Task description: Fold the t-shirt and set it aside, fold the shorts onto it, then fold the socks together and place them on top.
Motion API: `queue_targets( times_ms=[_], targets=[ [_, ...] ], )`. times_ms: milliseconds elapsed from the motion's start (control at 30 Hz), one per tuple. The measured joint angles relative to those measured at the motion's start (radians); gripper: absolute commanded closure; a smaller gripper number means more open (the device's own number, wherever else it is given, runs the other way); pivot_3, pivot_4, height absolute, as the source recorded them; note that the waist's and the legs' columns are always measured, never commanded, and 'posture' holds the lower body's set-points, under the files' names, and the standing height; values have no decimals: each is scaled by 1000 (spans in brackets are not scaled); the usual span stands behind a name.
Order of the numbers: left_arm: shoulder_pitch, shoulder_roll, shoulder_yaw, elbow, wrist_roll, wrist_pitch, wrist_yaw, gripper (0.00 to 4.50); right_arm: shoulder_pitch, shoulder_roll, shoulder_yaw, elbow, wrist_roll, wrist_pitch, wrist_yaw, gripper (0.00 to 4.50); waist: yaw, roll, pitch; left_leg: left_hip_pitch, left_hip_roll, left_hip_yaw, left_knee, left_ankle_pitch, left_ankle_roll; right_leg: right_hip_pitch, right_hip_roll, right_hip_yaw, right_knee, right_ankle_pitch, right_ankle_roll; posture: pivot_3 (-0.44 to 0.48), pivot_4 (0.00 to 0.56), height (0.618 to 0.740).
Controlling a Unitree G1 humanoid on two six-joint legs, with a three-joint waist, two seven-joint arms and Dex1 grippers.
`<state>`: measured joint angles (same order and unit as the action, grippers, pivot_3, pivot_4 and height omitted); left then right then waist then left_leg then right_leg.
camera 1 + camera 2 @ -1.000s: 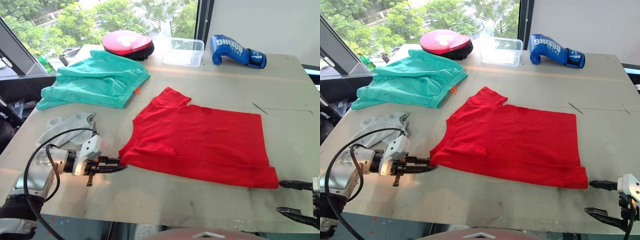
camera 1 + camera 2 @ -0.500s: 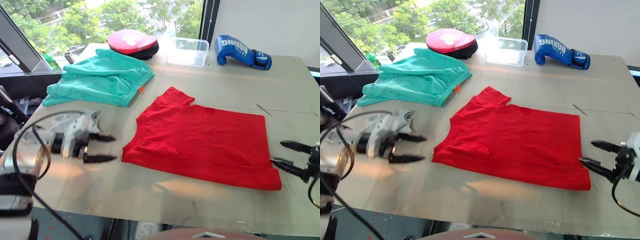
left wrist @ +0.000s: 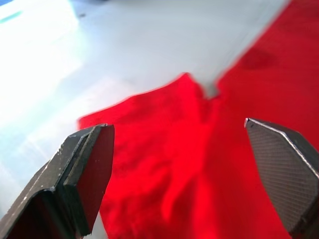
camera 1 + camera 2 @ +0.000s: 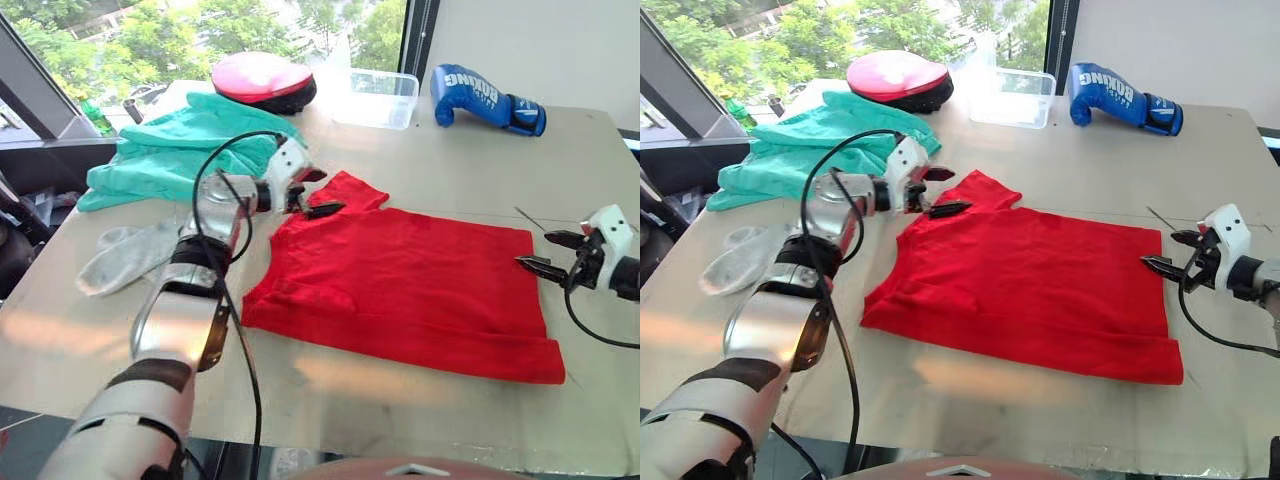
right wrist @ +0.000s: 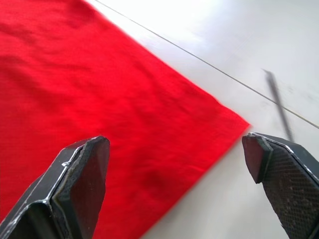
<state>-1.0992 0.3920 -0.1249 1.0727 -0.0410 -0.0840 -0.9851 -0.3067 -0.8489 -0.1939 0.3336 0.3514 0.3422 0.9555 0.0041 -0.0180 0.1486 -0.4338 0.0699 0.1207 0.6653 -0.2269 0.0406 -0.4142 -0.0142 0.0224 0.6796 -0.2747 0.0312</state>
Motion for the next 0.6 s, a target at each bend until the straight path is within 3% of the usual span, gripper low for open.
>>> queue_targets(
  times_ms=[100,333,567,600],
  targets=[
    [-84,-98,-4,126,49,-35,107,23,-50,44,21,8,-29,-7,-43,0,1,0,0,0,-1,1,1,0,0,0,-1,1,0,1,1,0,150,735],
    [-148,-221,-1,245,108,-44,224,23,-108,72,30,75,-78,-23,-113,0,-8,0,0,0,-1,1,1,0,0,0,-1,1,0,1,2,0,150,735],
    [-156,-268,-3,287,179,18,416,23,-130,76,30,115,-113,-42,-166,0,-17,0,0,0,-1,1,1,0,0,0,-1,1,1,1,2,0,150,735],
    [-156,-281,-3,289,189,28,436,537,-134,81,30,117,-115,-44,-172,0,-17,0,0,0,-1,1,1,0,0,0,-1,1,1,1,2,0,150,735]
  ],
)
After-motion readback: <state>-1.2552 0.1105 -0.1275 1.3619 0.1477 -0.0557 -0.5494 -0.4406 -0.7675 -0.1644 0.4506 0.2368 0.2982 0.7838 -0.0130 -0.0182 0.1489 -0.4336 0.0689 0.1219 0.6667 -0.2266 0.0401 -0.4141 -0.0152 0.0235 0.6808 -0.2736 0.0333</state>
